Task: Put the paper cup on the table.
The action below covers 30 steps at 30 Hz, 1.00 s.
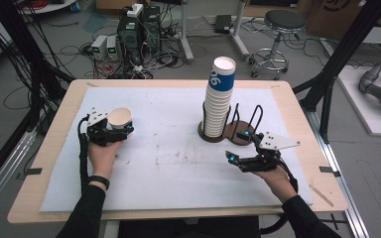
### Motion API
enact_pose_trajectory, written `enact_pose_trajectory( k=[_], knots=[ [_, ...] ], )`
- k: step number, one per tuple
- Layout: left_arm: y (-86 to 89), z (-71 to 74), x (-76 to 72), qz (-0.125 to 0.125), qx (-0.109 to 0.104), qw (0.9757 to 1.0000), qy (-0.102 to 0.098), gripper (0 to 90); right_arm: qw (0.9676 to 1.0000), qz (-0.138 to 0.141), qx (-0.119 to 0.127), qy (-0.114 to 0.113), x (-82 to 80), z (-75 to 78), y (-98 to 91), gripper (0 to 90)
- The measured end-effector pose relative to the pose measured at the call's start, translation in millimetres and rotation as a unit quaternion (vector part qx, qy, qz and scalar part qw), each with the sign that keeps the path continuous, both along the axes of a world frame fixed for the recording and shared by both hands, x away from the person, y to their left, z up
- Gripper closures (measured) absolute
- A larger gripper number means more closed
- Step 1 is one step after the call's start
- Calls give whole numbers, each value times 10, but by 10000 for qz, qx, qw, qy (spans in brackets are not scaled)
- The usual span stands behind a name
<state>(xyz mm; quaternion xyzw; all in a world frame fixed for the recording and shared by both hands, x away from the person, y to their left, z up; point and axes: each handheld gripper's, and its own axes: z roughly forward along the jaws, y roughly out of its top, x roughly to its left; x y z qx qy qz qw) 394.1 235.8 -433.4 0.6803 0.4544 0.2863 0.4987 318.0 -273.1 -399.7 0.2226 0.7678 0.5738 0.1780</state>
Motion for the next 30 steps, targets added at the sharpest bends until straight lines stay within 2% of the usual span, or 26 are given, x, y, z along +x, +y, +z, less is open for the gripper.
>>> enact_pose_trajectory(
  k=[3,6,11,15,19,22,26,30],
  knots=[
    [12,30,-53,110,28,9999,42,59,10000,-12,21,-42,2,4,-8,196],
    [39,61,-131,179,-33,9998,12,59,10000,-11,42,-45,5,7,-17,196],
    [51,120,-261,182,111,9998,53,59,10000,-29,63,-21,8,12,-28,196],
    [38,174,-359,107,53,9999,-15,59,10000,-34,76,-11,14,14,-31,196],
    [-21,218,-470,-80,19,10000,-39,59,9999,-56,92,-5,22,12,-38,196],
    [-81,238,-565,-329,-56,9994,-117,59,9999,-63,95,27,32,8,-44,195],
    [-178,237,-682,-641,-171,9977,-115,59,9999,-74,89,57,50,-6,-46,195],
    [-256,229,-780,-888,-420,9951,-147,59,9999,-106,98,56,45,-3,-56,195]
  ],
)
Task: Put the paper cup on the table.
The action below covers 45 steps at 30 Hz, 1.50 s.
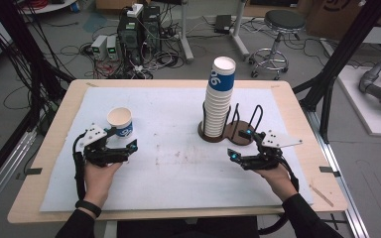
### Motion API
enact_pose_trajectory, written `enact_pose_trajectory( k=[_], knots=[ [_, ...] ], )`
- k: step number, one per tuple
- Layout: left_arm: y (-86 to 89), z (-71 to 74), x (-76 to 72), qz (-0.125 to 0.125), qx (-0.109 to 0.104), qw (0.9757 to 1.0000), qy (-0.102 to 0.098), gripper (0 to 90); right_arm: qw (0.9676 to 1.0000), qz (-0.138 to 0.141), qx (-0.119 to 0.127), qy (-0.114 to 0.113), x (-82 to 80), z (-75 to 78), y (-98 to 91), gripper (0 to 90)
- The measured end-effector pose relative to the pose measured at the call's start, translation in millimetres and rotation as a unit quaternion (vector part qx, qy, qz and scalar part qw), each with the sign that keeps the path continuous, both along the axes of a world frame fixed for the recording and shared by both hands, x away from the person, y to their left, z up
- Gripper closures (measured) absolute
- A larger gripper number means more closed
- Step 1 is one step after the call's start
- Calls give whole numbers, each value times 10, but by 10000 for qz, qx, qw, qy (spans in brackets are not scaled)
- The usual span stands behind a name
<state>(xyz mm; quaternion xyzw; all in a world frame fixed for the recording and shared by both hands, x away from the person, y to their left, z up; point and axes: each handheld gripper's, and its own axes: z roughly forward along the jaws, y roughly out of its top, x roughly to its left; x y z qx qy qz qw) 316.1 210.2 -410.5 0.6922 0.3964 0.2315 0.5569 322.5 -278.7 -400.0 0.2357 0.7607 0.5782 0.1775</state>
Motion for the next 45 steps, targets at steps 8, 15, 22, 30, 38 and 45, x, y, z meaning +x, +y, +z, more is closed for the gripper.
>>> enact_pose_trajectory(
  k=[8,15,22,30,38,45],
  knots=[
    [-214,60,-115,-499,-109,9982,-318,59,10000,6,-13,18,0,-3,15,196],
    [-405,29,-143,-920,-168,9949,-370,59,10000,44,-8,55,-15,-1,16,196],
    [-615,1,-176,-1336,65,9894,-574,60,9999,72,-72,28,-31,-1,33,196],
    [-736,-66,-207,-1618,136,9852,-544,60,9999,-27,-159,14,-28,-6,42,196],
    [-767,-55,-236,-1622,347,9839,-658,60,9998,-112,-157,14,-30,-2,35,196],
    [-720,-46,-240,-1408,318,9869,-726,60,9998,-113,-158,20,-28,-3,31,196]
  ],
)
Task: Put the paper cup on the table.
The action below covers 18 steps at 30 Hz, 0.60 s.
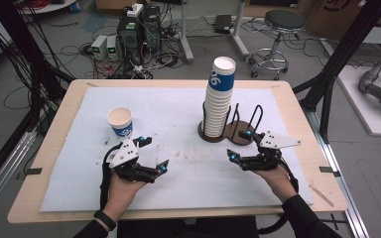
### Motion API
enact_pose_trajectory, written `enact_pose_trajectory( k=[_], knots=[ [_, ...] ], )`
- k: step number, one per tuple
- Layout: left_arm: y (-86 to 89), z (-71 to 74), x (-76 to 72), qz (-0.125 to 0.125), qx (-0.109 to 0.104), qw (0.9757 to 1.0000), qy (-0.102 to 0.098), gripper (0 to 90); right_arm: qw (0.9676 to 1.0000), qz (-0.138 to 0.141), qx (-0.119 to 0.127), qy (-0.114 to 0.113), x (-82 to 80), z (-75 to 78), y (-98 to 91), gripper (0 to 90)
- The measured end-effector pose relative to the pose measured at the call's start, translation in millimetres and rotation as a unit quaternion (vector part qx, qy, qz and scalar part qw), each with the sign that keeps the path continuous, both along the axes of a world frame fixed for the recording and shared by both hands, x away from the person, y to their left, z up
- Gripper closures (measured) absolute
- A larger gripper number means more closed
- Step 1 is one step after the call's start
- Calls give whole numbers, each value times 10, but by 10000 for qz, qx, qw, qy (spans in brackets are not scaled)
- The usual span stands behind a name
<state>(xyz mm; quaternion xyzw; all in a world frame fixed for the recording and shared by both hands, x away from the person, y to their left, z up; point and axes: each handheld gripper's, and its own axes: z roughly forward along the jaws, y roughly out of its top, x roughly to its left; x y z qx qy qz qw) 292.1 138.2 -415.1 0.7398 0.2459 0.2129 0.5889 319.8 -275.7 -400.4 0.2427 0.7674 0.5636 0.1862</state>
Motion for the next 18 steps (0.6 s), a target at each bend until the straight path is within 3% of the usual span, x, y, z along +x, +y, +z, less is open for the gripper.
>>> enact_pose_trajectory(
  k=[18],
  knots=[
    [0,-37,31,-19,43,9999,108,60,10000,42,-24,1,9,-7,5,196]
  ],
)
